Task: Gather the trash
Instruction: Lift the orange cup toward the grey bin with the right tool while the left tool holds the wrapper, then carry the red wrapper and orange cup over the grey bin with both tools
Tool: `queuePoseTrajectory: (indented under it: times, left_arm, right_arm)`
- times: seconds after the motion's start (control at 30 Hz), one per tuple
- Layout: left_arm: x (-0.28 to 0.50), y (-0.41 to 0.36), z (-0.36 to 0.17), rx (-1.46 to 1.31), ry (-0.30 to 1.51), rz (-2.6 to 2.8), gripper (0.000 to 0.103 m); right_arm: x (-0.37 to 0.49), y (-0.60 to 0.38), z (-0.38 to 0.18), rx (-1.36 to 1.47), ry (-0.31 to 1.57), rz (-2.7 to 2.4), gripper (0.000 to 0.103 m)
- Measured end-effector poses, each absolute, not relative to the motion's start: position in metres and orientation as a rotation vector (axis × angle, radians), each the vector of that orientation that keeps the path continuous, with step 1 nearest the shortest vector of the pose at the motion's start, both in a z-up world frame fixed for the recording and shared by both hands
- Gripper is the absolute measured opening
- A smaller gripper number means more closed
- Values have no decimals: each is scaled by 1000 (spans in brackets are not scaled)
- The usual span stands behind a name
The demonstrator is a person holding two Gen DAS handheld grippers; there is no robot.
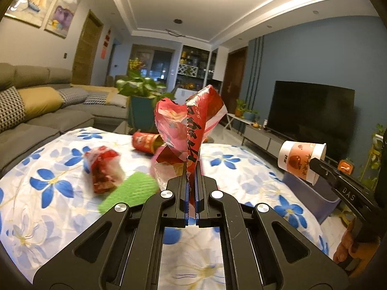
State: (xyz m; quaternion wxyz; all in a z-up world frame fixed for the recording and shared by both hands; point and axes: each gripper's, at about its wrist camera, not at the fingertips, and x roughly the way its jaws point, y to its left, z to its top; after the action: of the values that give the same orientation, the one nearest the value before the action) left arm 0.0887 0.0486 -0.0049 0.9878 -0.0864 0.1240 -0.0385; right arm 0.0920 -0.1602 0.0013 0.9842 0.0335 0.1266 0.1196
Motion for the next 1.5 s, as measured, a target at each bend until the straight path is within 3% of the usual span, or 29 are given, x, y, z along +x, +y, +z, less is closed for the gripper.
queuePoseTrajectory:
  times: [1.07, 1.5]
  left_arm:
    - [168, -142, 23, -20, 216, -483, 3]
    - [215, -192, 7, -4, 261, -595, 3]
  right_arm:
    - [103, -289, 13, 97, 177, -150, 4]
    - [107, -314, 8, 119, 165, -204, 4]
